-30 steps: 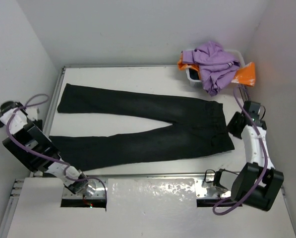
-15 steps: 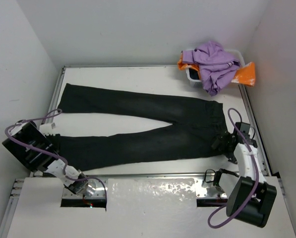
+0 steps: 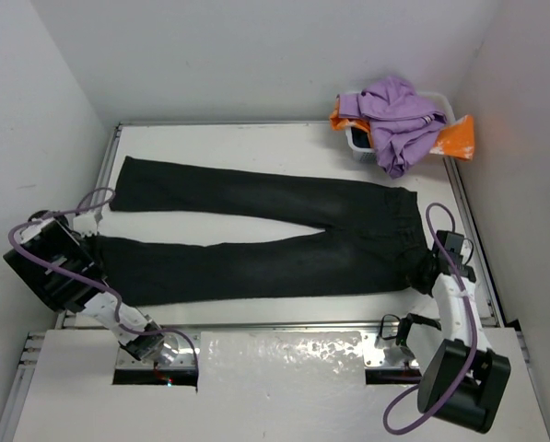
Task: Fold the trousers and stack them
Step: Flatten the trousers out, then fold the trousers
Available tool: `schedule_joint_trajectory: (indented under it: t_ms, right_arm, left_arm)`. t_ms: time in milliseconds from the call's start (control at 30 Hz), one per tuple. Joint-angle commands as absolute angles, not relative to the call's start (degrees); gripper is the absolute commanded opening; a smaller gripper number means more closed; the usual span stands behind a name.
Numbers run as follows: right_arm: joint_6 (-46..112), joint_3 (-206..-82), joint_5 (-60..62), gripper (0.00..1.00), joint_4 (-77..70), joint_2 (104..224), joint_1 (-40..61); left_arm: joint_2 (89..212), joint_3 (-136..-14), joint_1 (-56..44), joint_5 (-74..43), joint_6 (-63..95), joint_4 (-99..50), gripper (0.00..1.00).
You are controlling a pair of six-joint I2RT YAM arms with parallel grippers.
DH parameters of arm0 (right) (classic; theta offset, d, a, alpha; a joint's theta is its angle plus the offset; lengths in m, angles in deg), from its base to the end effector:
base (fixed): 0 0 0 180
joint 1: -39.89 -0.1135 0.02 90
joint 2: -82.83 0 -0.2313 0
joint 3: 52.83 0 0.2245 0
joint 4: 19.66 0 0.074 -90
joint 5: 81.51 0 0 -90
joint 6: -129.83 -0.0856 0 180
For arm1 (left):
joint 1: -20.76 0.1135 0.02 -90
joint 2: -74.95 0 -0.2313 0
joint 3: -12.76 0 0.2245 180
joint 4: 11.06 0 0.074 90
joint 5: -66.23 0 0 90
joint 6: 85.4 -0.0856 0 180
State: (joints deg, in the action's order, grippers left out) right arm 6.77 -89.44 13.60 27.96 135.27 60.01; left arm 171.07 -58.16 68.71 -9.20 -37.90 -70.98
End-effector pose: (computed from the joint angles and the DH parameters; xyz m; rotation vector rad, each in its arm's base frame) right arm 0.1534 -0.0643 0.0932 1.2207 2.3760 -0.0474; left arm 0.1909 0.1795 0.0916 -0.1219 2.8939 -0.1732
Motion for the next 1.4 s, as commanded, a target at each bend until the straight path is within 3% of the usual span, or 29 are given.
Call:
schedule_joint_trajectory:
  t_ms: [0,233,300,333,367,400,433,467,567,667,733,833,1000,1367]
  right_arm:
    - [6.3,-90.0,17.6,0.0,28.6,133.3,60.2]
    - [7.1,-89.2,17.4,0.0,28.3,133.2,60.3]
    - [7.8,-89.1,14.8,0.0,26.9,133.3,60.3]
    - [7.9,-89.1,14.0,0.0,26.5,133.3,60.3]
    - [8.1,-89.2,13.2,0.0,26.3,133.4,60.3]
    - [8.3,-89.4,11.7,0.0,25.9,133.5,60.3]
    - [8.4,-89.5,11.2,0.0,25.9,133.7,60.3]
    - [8.4,-89.8,10.9,0.0,25.9,133.6,60.3]
    - [8.8,-90.3,10.1,0.0,26.0,133.5,60.3]
    - [9.5,-90.9,10.2,0.0,26.0,133.6,60.3]
    - [9.8,-91.3,10.5,0.0,25.9,134.1,60.3]
    - [9.8,-91.9,11.6,0.0,26.3,135.2,60.3]
    - [10.0,-92.7,11.8,0.0,26.5,135.6,60.3]
    - [9.6,-92.3,10.2,0.0,25.4,136.8,60.3]
  left_arm:
    - [167.8,-65.7,68.3,-5.0,-34.1,-65.5,0.0]
    - [176.4,-74.9,66.6,-8.0,-30.6,-66.3,0.0]
    - [178.9,-76.5,66.0,-8.3,-29.9,-67.0,0.13]
    - [180.8,-77.1,65.7,-7.9,-30.1,-67.8,0.23]
    - [181.5,-78.1,65.5,-7.8,-30.0,-69.3,0.41]
    - [181.5,-78.6,65.5,-7.6,-30.3,-70.1,0.46]
    - [181.0,-78.8,65.6,-7.8,-31.3,-70.6,0.59]
    - [180.0,-78.5,66.0,-8.2,-32.0,-70.9,0.63]
    - [173.9,-76.6,68.2,-10.7,-39.1,-70.2,0.65]
    - [161.5,-68.9,69.0,-13.1,-55.6,-68.2,0.62]
    - [155.5,-59.1,69.3,-12.8,-75.7,-70.1,0.6]
    - [155.0,-56.1,69.4,-13.0,-89.3,-75.9,0.59]
    - [154.3,-52.5,69.3,-10.8,-105.6,-81.7,0.72]
    - [154.2,-42.1,65.7,-12.3,-104.4,-62.7,0.8]
